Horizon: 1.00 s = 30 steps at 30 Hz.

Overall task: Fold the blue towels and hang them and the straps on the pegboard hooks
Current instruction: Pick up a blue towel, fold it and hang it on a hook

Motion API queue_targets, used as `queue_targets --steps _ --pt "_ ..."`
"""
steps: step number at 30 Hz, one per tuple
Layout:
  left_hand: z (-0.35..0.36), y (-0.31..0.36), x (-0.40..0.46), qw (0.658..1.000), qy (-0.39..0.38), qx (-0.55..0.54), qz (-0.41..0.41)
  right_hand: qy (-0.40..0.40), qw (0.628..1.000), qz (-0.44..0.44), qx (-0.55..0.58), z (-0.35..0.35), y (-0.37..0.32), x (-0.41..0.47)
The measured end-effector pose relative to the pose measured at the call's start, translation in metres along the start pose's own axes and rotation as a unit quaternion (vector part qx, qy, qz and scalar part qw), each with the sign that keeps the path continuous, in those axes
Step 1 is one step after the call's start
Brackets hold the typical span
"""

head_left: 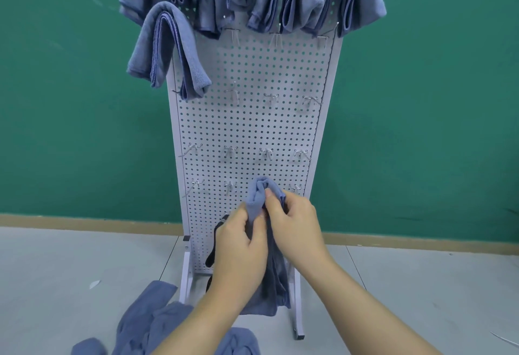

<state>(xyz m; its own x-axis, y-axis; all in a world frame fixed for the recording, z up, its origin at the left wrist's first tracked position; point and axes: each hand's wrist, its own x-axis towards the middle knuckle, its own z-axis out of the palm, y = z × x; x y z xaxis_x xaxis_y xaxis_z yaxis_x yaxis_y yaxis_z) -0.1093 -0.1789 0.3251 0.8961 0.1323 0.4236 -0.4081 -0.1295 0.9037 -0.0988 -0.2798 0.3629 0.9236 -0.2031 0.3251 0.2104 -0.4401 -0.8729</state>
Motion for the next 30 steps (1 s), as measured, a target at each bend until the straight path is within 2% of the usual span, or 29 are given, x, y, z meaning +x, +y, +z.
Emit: queue_targets --steps 4,7,12,15,18,20,26,30 --pt "-0.004 -0.004 -0.002 0.996 -0.079 -0.028 0.011 -0.039 0.999 -0.025 0.01 0.002 -0.003 -0.002" --pt "-0.007 -0.003 -0.002 0.99 -0.128 -0.032 0.05 -0.074 0.996 -0.056 0.019 0.002 -0.008 -0.007" --pt "-0.021 -0.008 0.004 0.978 -0.181 0.041 0.094 -0.031 0.998 -0.012 0.059 -0.007 -0.008 -0.002" --pt "-0.026 -0.008 0.002 0.985 -0.146 0.038 0.078 -0.013 0.996 0.019 0.08 -0.013 -0.011 -0.001" --pt "-0.027 -0.01 -0.002 0.992 -0.122 -0.018 -0.006 -0.002 0.989 0.04 0.143 -0.017 -0.014 0.001" --pt "-0.029 -0.011 -0.002 0.992 -0.12 -0.004 -0.033 -0.014 0.985 0.043 0.168 -0.019 -0.016 0.001" --pt "-0.026 -0.015 -0.008 0.994 -0.103 0.04 -0.025 -0.088 0.995 -0.001 0.048 -0.026 -0.013 -0.007" --pt "-0.025 -0.014 -0.013 0.99 -0.124 0.061 0.015 -0.01 0.999 0.023 0.038 -0.029 -0.009 -0.004"
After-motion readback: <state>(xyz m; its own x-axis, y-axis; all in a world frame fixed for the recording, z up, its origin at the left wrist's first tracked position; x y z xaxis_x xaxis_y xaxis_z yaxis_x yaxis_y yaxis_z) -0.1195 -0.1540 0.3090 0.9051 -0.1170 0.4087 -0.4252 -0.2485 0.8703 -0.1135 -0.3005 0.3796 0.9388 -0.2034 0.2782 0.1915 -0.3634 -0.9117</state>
